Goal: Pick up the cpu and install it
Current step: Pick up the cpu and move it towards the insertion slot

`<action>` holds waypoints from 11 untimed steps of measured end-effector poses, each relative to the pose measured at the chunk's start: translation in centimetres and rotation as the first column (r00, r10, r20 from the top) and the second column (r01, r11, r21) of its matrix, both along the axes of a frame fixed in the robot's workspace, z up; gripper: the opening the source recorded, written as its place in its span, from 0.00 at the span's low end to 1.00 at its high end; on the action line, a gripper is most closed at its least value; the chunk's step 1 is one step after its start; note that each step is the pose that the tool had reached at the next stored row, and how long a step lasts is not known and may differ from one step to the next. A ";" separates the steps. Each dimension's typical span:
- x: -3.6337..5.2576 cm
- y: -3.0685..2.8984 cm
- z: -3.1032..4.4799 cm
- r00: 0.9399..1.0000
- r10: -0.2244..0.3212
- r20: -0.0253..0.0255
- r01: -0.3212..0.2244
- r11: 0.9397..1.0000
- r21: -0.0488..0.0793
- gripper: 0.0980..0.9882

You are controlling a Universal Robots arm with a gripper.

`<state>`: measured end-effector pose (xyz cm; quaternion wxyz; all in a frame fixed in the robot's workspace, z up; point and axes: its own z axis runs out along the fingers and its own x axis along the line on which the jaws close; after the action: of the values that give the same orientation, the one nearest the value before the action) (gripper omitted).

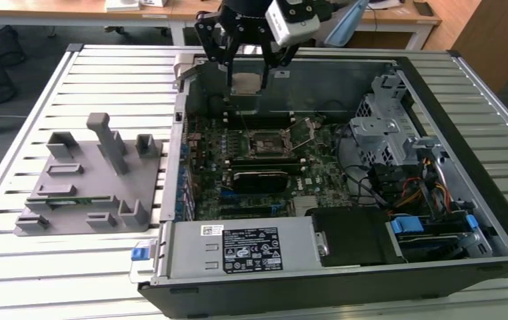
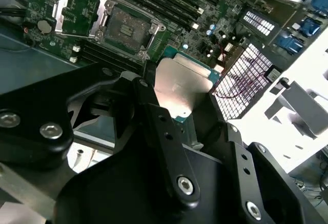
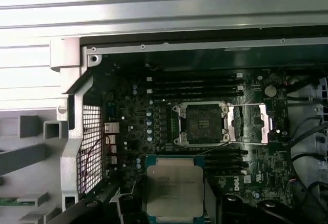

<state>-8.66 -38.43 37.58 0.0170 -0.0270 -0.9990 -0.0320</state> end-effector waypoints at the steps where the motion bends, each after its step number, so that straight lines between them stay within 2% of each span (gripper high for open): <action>1: 0.16 0.05 0.00 1.000 0.000 0.000 0.000 1.000 0.000 0.49; 11: 2.10 0.67 -0.06 1.000 0.000 0.000 0.000 1.000 0.000 0.49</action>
<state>-6.56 -37.76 37.51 0.0170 -0.0270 -0.9990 -0.0320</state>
